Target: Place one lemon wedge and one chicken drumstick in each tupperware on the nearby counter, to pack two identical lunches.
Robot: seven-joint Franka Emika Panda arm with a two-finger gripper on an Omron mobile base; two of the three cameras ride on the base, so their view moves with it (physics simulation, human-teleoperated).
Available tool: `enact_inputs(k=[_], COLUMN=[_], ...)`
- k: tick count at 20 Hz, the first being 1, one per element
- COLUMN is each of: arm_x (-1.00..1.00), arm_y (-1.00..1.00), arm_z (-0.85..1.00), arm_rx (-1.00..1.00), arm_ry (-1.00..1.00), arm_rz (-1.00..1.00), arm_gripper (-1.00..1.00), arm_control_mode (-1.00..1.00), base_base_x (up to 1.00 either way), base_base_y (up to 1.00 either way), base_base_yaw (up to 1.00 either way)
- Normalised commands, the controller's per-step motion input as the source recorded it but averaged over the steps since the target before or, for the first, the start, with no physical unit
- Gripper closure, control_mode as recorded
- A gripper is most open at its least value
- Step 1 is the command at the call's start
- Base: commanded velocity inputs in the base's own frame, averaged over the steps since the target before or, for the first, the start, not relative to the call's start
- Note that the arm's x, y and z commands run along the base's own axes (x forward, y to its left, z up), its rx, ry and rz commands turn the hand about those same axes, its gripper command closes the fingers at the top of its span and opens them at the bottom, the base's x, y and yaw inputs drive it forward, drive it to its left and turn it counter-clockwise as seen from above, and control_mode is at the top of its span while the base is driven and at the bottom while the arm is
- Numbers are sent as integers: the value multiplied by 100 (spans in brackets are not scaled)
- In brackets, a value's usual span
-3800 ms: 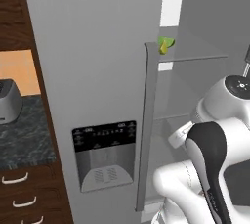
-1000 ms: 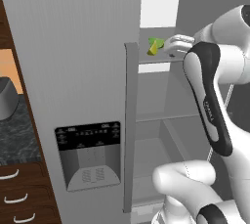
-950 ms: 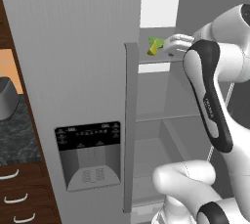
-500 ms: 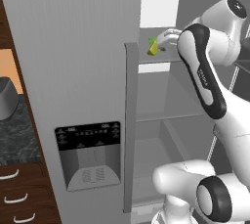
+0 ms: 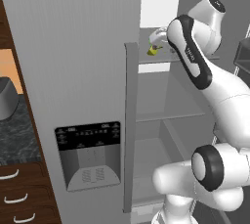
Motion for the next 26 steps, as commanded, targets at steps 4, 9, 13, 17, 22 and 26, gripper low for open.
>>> enact_inputs(k=[4,9,13,17,22,26], arm_x=[65,57,49,35,-1,-15], arm_y=[0,0,1,2,0,-1], arm_z=[-23,-4,0,-3,-29,-53], arm_rx=[0,0,0,-1,-7,-9], arm_ry=[0,0,0,0,0,0], arm_rz=[8,4,1,0,0,1], arm_gripper=[-100,-100,-100,-100,-100,-100], arm_control_mode=[-100,-100,-100,-100,-100,-100], base_base_x=[0,0,0,0,0,0], base_base_y=[0,0,0,0,0,0], base_base_yaw=[0,0,0,0,0,0])
